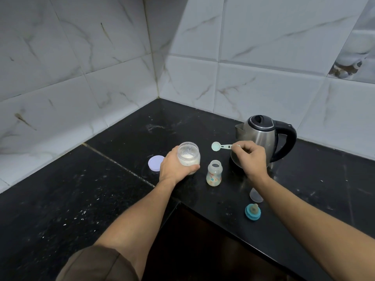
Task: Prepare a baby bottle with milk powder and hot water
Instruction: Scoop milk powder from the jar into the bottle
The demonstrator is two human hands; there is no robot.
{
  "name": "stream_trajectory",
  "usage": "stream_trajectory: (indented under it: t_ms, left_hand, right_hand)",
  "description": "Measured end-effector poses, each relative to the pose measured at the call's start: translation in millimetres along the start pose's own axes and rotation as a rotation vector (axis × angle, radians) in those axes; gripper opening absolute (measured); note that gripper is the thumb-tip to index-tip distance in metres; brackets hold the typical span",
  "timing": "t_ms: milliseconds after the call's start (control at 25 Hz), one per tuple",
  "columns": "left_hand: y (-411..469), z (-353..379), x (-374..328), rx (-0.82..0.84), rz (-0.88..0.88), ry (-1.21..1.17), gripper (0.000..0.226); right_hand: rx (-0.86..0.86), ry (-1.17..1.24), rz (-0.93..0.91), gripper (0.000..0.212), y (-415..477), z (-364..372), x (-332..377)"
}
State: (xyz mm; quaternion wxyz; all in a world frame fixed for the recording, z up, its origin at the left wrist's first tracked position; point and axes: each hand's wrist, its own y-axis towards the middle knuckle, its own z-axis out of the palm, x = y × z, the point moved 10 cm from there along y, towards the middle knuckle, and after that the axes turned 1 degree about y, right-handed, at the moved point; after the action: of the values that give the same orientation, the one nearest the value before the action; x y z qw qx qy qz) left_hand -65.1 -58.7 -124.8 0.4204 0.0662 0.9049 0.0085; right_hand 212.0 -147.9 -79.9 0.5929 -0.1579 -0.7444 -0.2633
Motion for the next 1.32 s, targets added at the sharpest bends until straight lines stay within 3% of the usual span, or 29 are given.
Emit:
stream_trajectory:
  t_ms: [160, 320, 480, 1040, 1120, 1240, 1320]
  left_hand:
    - [3, -2, -4, 0.022, 0.011, -0.004, 0.077]
    - [4, -8, -1, 0.045, 0.026, -0.027, 0.079]
    - [2, -18, 13, 0.067, 0.013, -0.035, 0.076]
    - [-10, -3, 74, 0.151, -0.154, -0.047, 0.082]
    - [-8, -1, 78, 0.171, -0.174, -0.054, 0.104]
    - [-7, -6, 73, 0.213, -0.169, -0.048, 0.162]
    - [0, -22, 54, 0.182, -0.081, -0.029, 0.162]
  right_hand:
    - [0.075, -0.01, -0.045, 0.013, 8, 39, 35]
    - [0.334, -0.427, -0.303, 0.015, 3, 101, 64]
    - [0.553, -0.689, -0.359, 0.012, -11, 149, 51]
    - [0.451, -0.643, -0.261, 0.009, 2, 150, 38]
    - [0.453, -0.656, -0.25, 0.01, 3, 148, 35]
    - [0.447, -0.658, -0.256, 0.008, 7, 139, 36]
    - [0.405, -0.633, -0.276, 0.009, 17, 127, 42]
